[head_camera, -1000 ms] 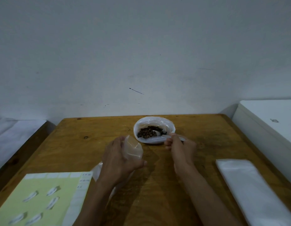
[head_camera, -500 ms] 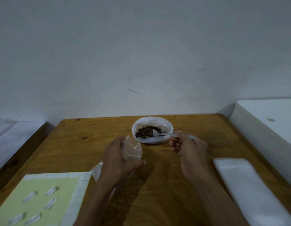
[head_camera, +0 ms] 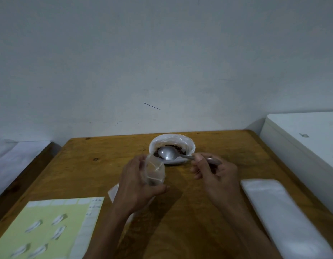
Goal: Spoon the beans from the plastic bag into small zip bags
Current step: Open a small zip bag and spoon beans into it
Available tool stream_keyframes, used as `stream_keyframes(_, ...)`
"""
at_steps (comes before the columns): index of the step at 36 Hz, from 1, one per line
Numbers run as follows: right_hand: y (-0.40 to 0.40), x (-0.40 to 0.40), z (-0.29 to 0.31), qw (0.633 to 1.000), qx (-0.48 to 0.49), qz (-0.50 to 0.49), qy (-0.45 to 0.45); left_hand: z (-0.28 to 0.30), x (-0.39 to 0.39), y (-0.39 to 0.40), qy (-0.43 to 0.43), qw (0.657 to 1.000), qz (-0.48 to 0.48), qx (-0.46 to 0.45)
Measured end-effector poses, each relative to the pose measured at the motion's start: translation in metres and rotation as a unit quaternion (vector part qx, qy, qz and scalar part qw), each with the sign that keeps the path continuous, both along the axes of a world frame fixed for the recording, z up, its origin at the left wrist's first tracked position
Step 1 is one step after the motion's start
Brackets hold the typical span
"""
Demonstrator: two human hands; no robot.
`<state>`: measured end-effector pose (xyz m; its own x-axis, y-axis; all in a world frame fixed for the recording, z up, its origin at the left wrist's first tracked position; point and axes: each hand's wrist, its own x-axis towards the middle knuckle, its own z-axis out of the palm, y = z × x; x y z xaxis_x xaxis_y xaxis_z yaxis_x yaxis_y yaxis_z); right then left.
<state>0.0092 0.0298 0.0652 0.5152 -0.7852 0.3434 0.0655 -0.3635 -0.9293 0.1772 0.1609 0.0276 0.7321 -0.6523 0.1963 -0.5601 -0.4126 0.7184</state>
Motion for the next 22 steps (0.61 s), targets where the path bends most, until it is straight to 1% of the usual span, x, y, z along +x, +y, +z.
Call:
stream_keyframes(2,-0.006,0.005,-0.003,0.998,-0.037,-0.037,0.020,-0.001,0.000,0.001,-0.001,1.000,0.004,-0.008)
stream_keyframes(5,-0.014,0.016,-0.012,0.980,-0.166,-0.073,0.077,-0.002,0.003,0.003,0.004,1.000,0.012,-0.009)
stream_keyframes(7,-0.018,0.028,-0.021,0.964,-0.233,-0.068,0.107,-0.003,0.006,0.003,0.003,1.000,0.017,-0.003)
stream_keyframes(10,-0.022,0.047,-0.035,0.952,-0.266,-0.053,0.140,-0.005,0.009,0.003,-0.006,1.000,0.020,0.003)
stream_keyframes(13,-0.022,0.062,-0.042,0.953,-0.253,-0.065,0.151,-0.008,0.011,0.003,-0.006,1.000,0.019,0.013)
stream_keyframes(15,-0.021,0.068,-0.045,0.967,-0.193,-0.087,0.144,-0.010,0.012,0.002,-0.002,1.000,0.021,0.018)
stream_keyframes(18,-0.018,0.073,-0.046,0.986,-0.011,-0.122,0.117,-0.011,0.015,0.002,0.003,1.000,0.022,0.019)
stream_keyframes(20,-0.016,0.076,-0.045,0.979,0.137,-0.133,0.078,-0.012,0.017,0.002,0.004,0.999,0.024,0.022)
stream_keyframes(22,-0.016,0.078,-0.041,0.955,0.259,-0.139,0.035,-0.013,0.019,0.002,0.004,0.999,0.023,0.027)
